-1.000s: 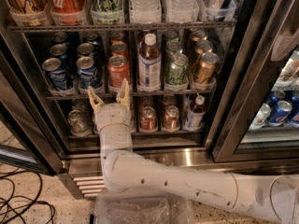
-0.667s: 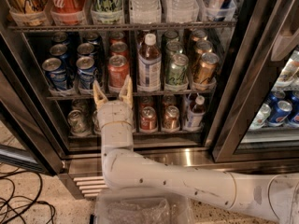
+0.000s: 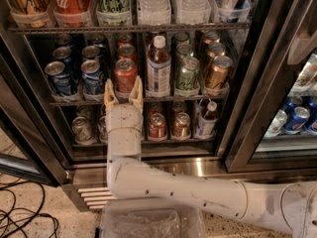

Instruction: Pick coke can from middle shelf of fridge

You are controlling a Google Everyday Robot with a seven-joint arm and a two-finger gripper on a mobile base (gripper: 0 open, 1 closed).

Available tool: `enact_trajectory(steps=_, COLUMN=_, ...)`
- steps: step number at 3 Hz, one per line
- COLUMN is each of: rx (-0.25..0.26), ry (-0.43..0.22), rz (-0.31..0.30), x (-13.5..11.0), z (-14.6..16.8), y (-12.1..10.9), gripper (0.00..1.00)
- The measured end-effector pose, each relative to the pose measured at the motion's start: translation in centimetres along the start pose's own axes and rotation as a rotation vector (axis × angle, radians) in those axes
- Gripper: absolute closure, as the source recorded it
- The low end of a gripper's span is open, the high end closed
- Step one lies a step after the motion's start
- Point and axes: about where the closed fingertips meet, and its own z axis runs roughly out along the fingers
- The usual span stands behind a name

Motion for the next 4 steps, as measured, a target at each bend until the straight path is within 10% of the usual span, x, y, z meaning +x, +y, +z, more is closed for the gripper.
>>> enact_trajectory(steps=4, rx=-0.006, ry=0.056, rz=0.013, x=2.0, z=1.9, y=0.3, gripper=0.36)
